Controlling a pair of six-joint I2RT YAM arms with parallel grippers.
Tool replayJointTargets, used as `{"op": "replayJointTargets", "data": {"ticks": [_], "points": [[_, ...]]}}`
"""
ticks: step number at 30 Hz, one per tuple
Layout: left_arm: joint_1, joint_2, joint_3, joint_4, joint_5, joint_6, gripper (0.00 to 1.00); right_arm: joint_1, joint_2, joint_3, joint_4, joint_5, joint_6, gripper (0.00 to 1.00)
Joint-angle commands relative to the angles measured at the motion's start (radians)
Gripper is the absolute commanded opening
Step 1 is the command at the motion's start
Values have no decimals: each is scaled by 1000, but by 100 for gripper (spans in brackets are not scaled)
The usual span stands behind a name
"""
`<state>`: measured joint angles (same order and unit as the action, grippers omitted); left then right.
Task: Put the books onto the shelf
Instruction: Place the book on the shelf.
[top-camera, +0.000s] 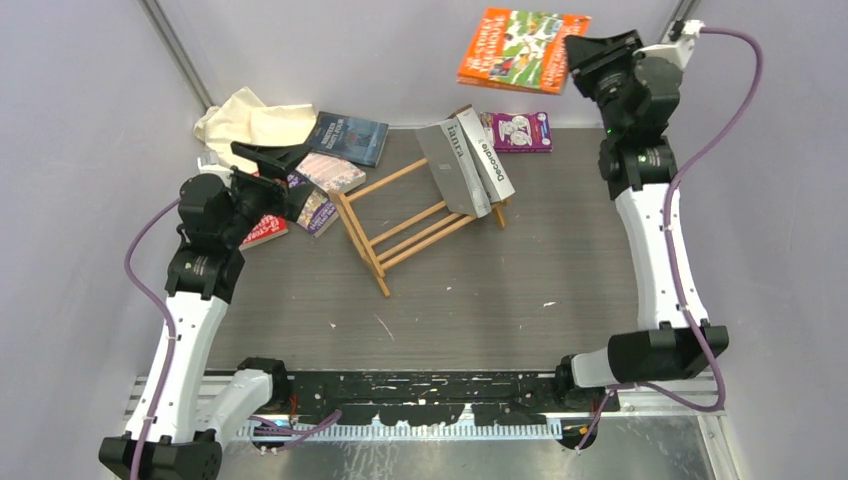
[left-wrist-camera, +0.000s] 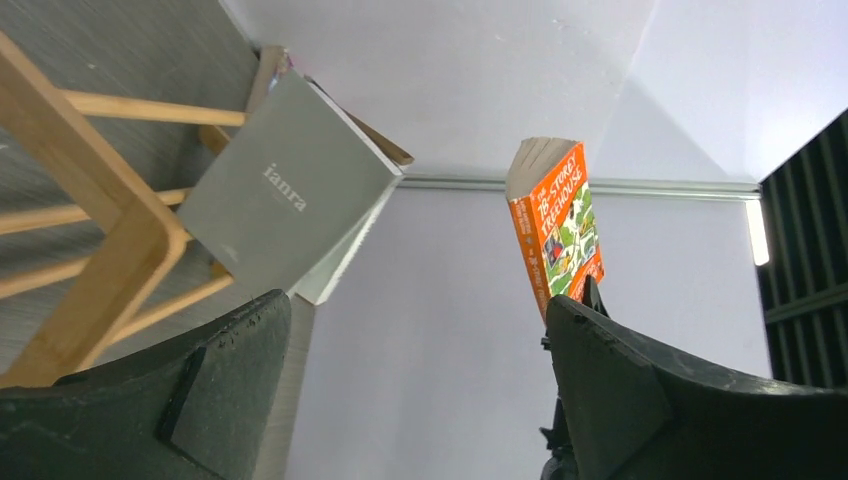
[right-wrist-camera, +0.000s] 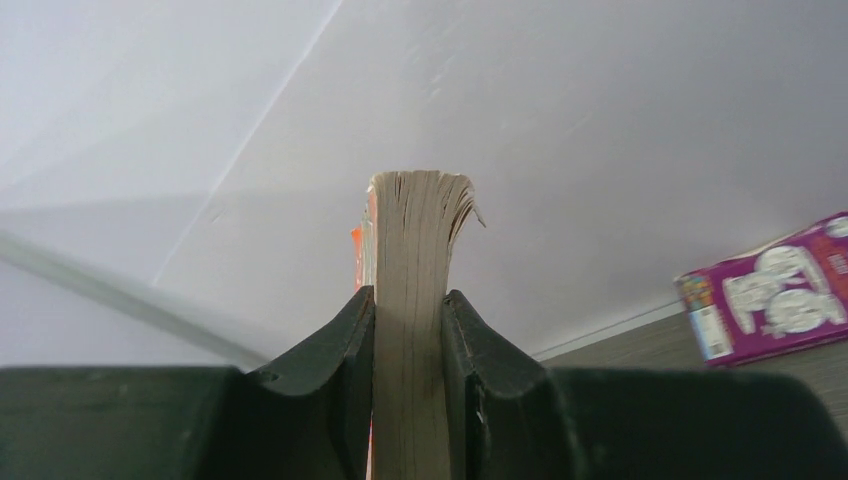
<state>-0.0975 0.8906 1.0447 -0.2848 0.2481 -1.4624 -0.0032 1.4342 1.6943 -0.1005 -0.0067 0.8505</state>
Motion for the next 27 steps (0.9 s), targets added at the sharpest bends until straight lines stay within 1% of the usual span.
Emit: {"op": "replayJointTargets", "data": {"ticks": [1, 7, 14, 18, 20, 27], "points": [[-23, -12, 73, 99, 42, -58, 98, 140, -127, -32, 115, 65, 46, 1], [-107, 6, 117, 119, -4, -79, 98, 395, -185, -82, 117, 190, -16, 1], [-282, 45, 165, 139, -110, -53, 98, 622, -210, -144, 146, 312, -77, 1], [-358, 50, 170, 139, -159, -40, 98, 686, -204, -143, 156, 347, -97, 1], [-377, 45, 166, 131, -169, -35, 98, 701, -205, -139, 157, 357, -104, 1], [-402, -3, 130, 97, -217, -21, 98, 706, -207, -142, 166, 355, -92, 1]]}}
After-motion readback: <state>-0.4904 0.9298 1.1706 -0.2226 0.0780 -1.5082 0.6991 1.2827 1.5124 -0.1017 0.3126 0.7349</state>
